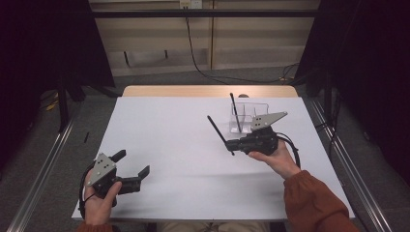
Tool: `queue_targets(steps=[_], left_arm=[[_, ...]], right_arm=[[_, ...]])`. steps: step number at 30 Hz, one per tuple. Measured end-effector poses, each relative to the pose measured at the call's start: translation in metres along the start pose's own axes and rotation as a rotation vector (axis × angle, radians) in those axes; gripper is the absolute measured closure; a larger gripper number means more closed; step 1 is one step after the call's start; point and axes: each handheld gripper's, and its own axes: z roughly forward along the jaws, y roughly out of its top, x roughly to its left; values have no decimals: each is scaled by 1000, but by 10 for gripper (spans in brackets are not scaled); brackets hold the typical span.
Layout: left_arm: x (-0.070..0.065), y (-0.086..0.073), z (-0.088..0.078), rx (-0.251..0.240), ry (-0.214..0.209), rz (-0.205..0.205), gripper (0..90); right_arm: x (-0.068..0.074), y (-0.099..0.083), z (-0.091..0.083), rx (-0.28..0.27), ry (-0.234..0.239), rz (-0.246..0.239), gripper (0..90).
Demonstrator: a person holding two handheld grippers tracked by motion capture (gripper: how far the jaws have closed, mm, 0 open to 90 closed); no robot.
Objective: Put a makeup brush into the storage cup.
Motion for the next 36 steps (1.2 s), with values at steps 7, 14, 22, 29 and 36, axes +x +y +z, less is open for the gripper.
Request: queue_targets(steps=[7, 14, 22, 29, 36], left_arm=[[-5, 18, 11, -32, -62, 5, 21], [-11, 29, 28, -31, -129, 20, 22], [-22, 39, 39, -12, -203, 66, 18], [-28, 41, 48, 4, -242, 90, 19], [-31, 46, 53, 27, -272, 97, 24]], right_arm=[[1, 5, 9, 18, 25, -16, 844], [6, 10, 23, 45, 68, -35, 845], [10, 13, 36, 94, 98, -54, 845], [11, 17, 38, 198, 94, -91, 845], [14, 21, 41, 324, 108, -143, 844]])
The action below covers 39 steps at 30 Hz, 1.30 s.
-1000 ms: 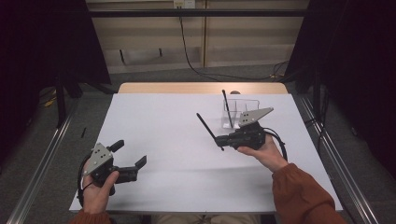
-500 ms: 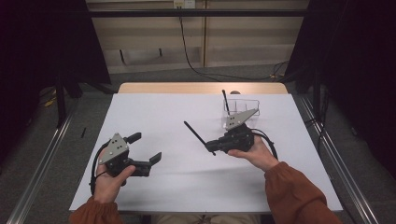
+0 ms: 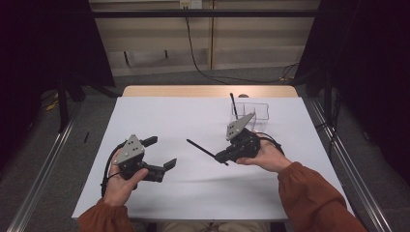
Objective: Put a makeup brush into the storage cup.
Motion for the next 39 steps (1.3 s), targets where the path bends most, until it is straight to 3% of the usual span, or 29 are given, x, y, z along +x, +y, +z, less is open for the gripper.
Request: queue_targets(steps=[9, 18, 26, 39], left_arm=[[0, 4, 6, 70, -29, 41, 20], [-7, 17, 14, 135, -84, 93, 20], [-12, 23, 25, 192, -144, 109, 22], [-16, 29, 39, 364, -224, 157, 26]], right_arm=[[0, 4, 1, 127, 4, -32, 844], [5, 11, 4, 284, 5, -87, 845], [9, 15, 9, 388, 5, -131, 844], [11, 14, 14, 487, 12, -163, 844]])
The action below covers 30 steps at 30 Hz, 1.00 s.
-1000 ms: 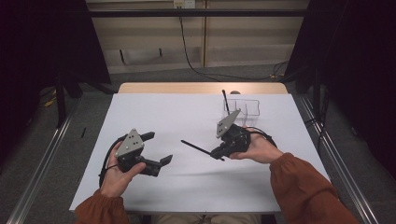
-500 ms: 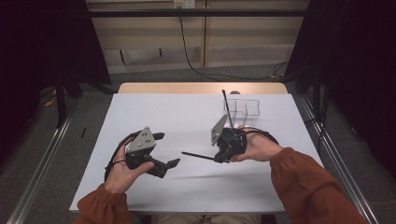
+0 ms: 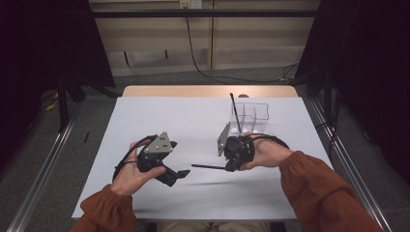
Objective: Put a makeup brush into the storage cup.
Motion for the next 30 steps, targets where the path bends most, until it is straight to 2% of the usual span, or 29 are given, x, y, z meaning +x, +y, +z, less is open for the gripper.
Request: queue_targets(steps=[6, 8, 12, 15, 17, 18, 19, 21, 24, 25, 30], left_arm=[[-4, 6, 7, 79, -45, 44, 30], [-4, 8, 9, 90, -78, 58, 39], [-1, 10, 13, 125, -117, 55, 46], [0, 11, 17, 158, -126, 65, 54], [2, 12, 20, 170, -158, 69, 76], [3, 13, 20, 174, -158, 83, 83], [4, 13, 21, 173, -141, 78, 83], [7, 12, 24, 181, -160, 64, 83], [8, 13, 27, 197, -173, 68, 83], [7, 14, 27, 199, -157, 72, 84], [10, 18, 30, 261, -173, 61, 100]], right_arm=[[0, 7, -2, 49, 8, -20, 844], [0, 9, -1, 59, 9, -24, 844], [1, 11, 3, 74, 21, -39, 844], [2, 13, 5, 79, 29, -47, 844], [3, 13, 6, 85, 37, -46, 844], [3, 14, 7, 89, 35, -53, 844], [3, 14, 7, 89, 40, -56, 844], [3, 15, 7, 87, 39, -56, 844], [3, 15, 8, 87, 44, -52, 844], [3, 15, 8, 90, 46, -59, 844], [3, 17, 10, 83, 50, -63, 843]])
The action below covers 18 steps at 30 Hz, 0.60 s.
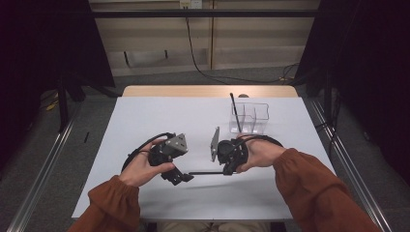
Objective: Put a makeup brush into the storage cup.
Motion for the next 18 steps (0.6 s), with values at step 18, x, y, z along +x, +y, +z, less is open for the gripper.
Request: queue_targets(steps=[18], left_arm=[[3, 10, 15, 104, -116, 19, 363]], right_arm=[[-1, 4, 0, -17, 0, -5, 844]])
